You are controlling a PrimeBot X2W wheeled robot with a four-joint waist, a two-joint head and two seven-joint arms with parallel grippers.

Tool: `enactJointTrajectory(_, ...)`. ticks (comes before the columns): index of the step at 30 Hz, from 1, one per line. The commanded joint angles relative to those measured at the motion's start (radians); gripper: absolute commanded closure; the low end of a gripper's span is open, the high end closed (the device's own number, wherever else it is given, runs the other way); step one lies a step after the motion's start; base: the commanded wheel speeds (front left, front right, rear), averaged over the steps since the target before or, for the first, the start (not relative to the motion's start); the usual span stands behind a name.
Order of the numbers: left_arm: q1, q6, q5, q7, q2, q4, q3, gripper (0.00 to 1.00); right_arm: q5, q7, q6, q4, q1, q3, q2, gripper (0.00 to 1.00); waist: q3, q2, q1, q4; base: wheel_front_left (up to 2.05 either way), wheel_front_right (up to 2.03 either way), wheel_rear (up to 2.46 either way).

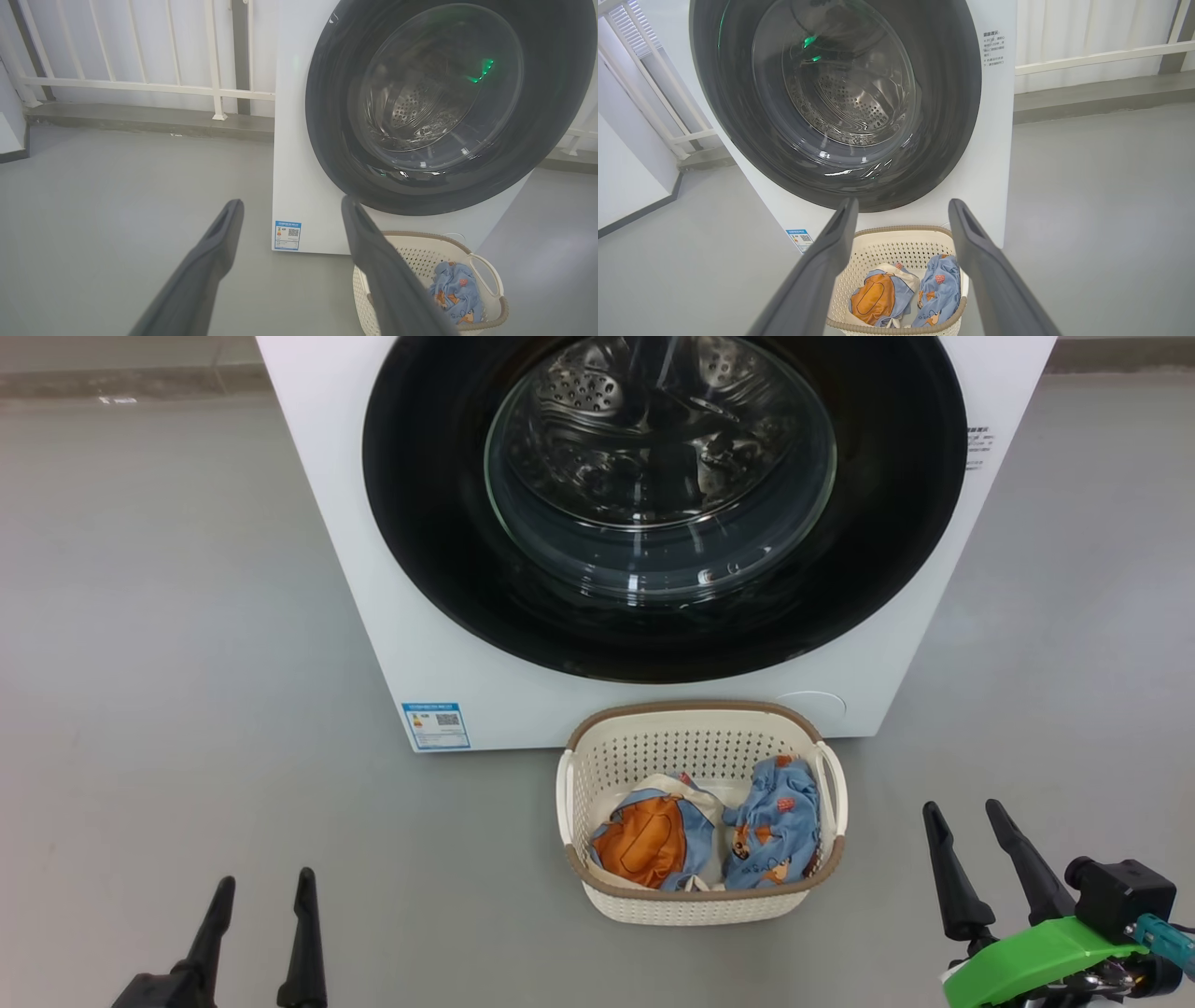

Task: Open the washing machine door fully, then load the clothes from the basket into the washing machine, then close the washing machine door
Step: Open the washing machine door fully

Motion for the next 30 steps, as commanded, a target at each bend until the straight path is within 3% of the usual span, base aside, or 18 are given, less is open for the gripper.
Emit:
enactJointTrajectory(1,-0.05,0.001,0.016,-0.011,0.008,-0.013,0.037,0.0,-0.006,-0.012,0.006,-0.027,-0.009,0.02,-0.015,0.0,0.008,-0.0001,0.0,-0.002,0.38,0.81,-1.19)
enactJointTrajectory(30,-0.085,0.001,0.022,-0.011,-0.003,-0.021,0.05,0.0,-0.008,-0.012,0.006,-0.033,-0.038,0.015,-0.005,0.0,0.052,-0.0001,0.0,-0.013,0.9,1.35,-2.25)
